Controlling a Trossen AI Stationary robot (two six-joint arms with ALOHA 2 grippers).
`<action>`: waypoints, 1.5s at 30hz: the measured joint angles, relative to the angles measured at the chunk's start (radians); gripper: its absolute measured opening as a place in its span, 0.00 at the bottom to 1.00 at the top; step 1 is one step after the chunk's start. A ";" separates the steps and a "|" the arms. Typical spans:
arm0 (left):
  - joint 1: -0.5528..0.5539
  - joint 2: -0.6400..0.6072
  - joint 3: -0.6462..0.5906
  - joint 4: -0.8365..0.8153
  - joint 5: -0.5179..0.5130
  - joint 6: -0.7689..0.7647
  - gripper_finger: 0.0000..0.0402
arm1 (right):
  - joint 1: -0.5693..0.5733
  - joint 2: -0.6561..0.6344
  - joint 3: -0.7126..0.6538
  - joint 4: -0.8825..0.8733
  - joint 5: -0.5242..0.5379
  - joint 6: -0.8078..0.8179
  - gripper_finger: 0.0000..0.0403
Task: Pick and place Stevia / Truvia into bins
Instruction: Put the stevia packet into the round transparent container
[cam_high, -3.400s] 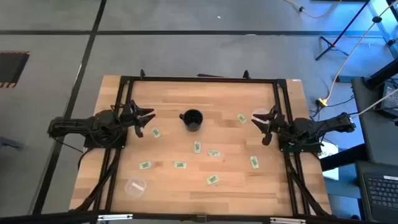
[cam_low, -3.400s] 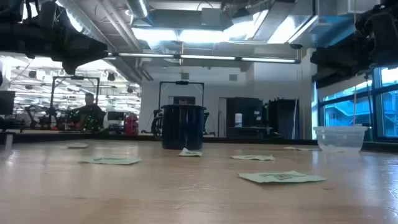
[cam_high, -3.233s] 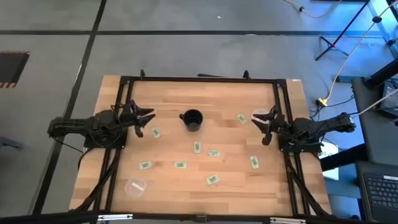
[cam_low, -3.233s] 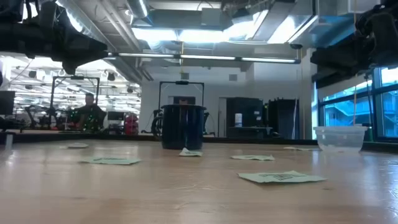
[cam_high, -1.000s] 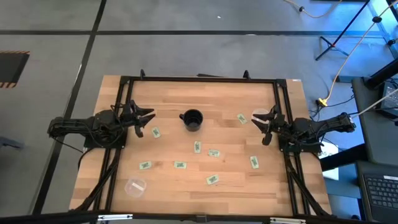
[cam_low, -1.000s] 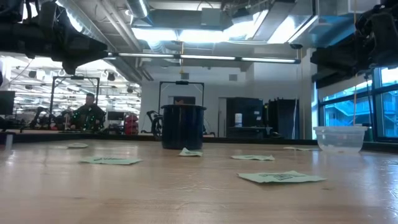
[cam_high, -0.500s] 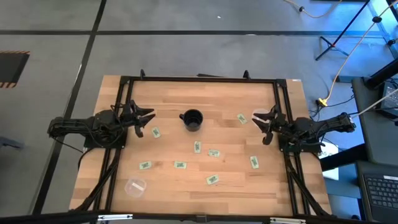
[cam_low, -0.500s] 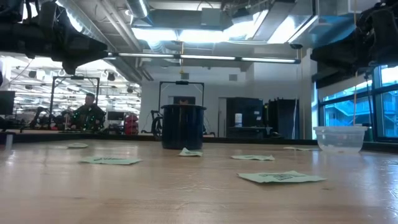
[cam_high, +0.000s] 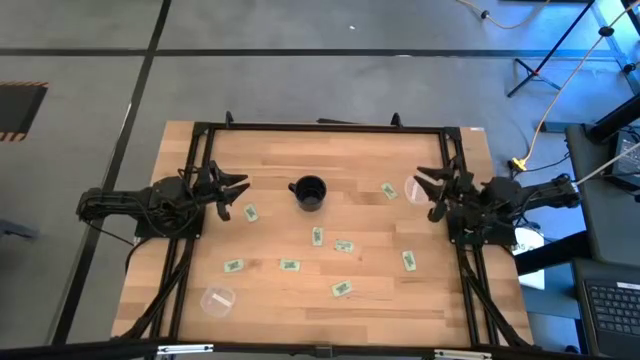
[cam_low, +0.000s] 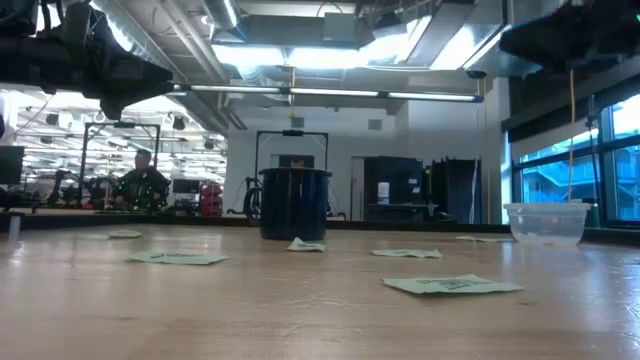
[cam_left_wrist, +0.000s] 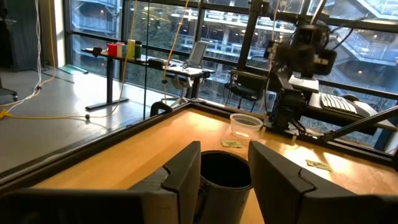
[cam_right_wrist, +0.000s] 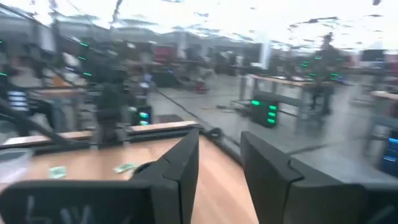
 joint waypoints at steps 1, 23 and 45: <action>0.000 0.000 0.000 0.000 0.000 0.000 0.32 | 0.000 0.043 0.040 -0.023 0.024 0.002 0.30; 0.000 0.000 0.000 0.000 0.000 0.000 0.32 | -0.363 0.996 0.837 -1.130 -0.271 0.603 0.30; 0.000 0.000 0.000 0.000 0.000 0.000 0.32 | -0.731 1.312 0.806 -0.994 -0.586 0.297 0.30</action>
